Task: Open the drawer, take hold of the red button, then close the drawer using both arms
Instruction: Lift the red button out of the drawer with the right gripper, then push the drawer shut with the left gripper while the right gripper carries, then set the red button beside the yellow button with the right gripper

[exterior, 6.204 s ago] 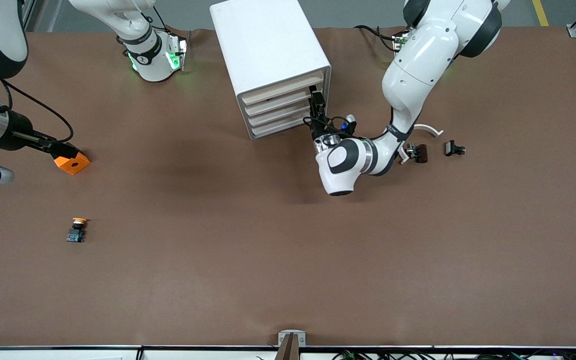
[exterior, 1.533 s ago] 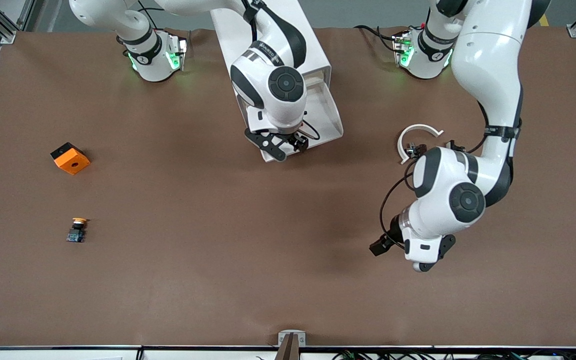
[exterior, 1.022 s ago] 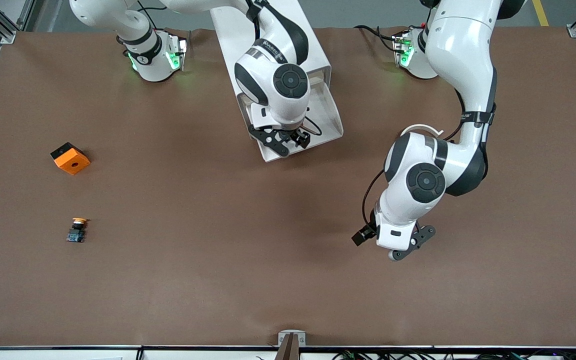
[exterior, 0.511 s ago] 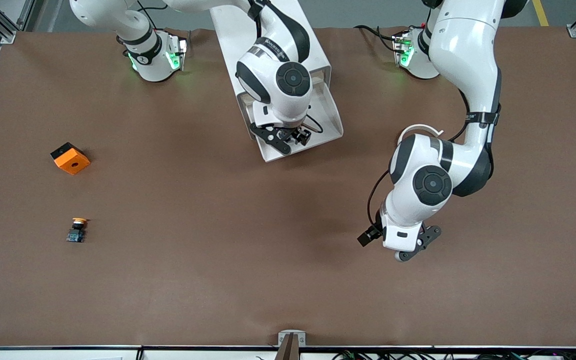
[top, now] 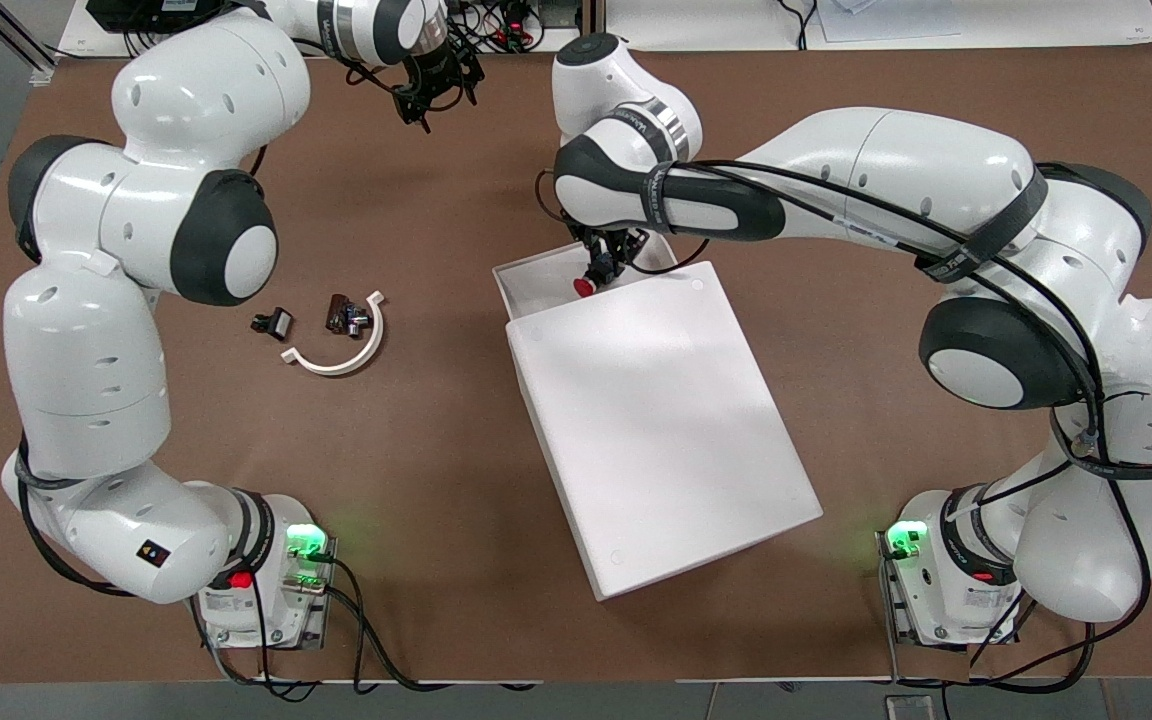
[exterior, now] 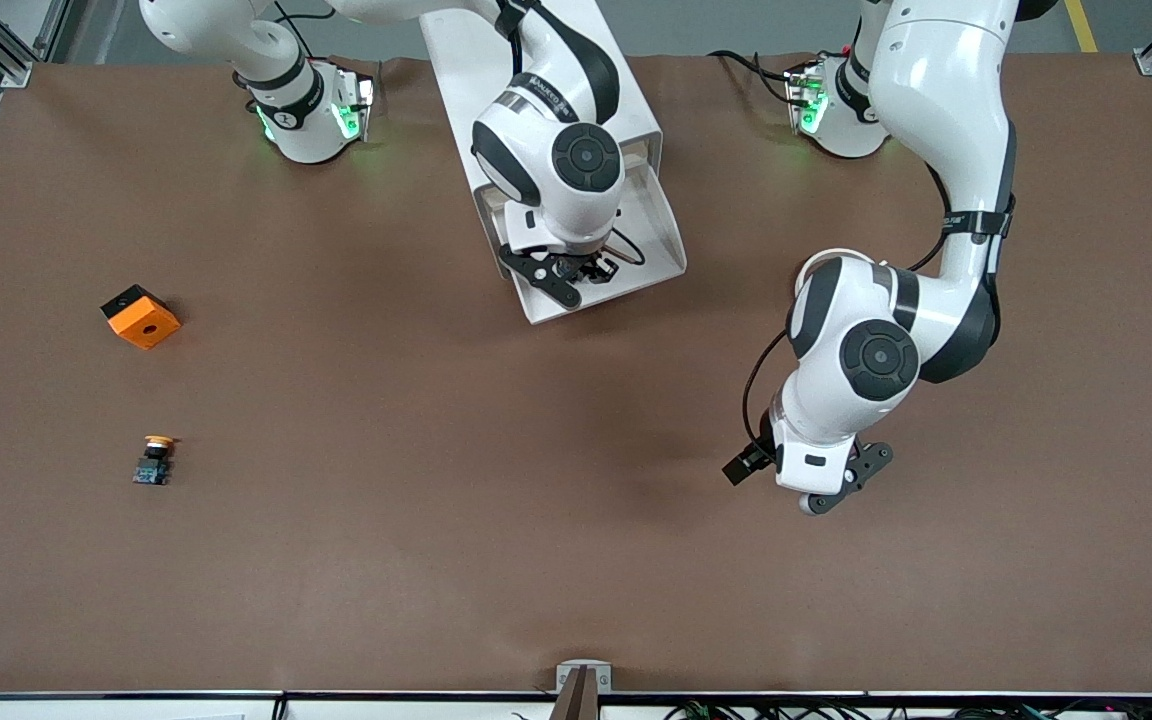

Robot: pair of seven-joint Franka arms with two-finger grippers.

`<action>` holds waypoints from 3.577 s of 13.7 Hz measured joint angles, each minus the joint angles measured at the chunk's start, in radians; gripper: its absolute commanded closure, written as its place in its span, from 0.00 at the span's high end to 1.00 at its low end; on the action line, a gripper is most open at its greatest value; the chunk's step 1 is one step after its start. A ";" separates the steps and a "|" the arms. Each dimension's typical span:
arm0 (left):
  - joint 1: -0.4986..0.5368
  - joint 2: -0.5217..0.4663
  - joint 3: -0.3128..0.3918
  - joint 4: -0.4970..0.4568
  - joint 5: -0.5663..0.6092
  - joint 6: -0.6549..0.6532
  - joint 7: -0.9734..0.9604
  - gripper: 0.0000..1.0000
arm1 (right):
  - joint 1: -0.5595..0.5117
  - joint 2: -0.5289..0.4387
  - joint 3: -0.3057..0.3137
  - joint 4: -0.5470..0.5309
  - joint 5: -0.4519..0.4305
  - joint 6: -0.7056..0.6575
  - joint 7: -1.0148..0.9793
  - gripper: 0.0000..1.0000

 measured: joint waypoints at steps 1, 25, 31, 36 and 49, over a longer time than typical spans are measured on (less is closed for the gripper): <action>0.000 -0.001 0.000 -0.002 0.000 0.000 0.000 1.00 | -0.015 -0.008 -0.005 0.016 0.022 -0.030 -0.013 0.00; -0.262 -0.070 -0.059 -0.157 0.017 -0.022 0.002 1.00 | -0.880 -0.082 -0.031 -0.090 -0.079 0.099 -1.511 0.00; -0.264 -0.072 -0.130 -0.166 0.018 -0.021 0.002 1.00 | -0.895 0.015 -0.027 -0.224 -0.104 0.387 -1.526 0.00; -0.265 -0.080 -0.195 -0.167 0.018 -0.021 0.002 1.00 | -0.923 0.106 -0.027 -0.207 -0.160 0.477 -1.526 0.00; -0.266 -0.081 -0.357 -0.181 0.019 -0.021 0.002 1.00 | -0.937 0.200 -0.028 -0.122 -0.160 0.492 -1.521 1.00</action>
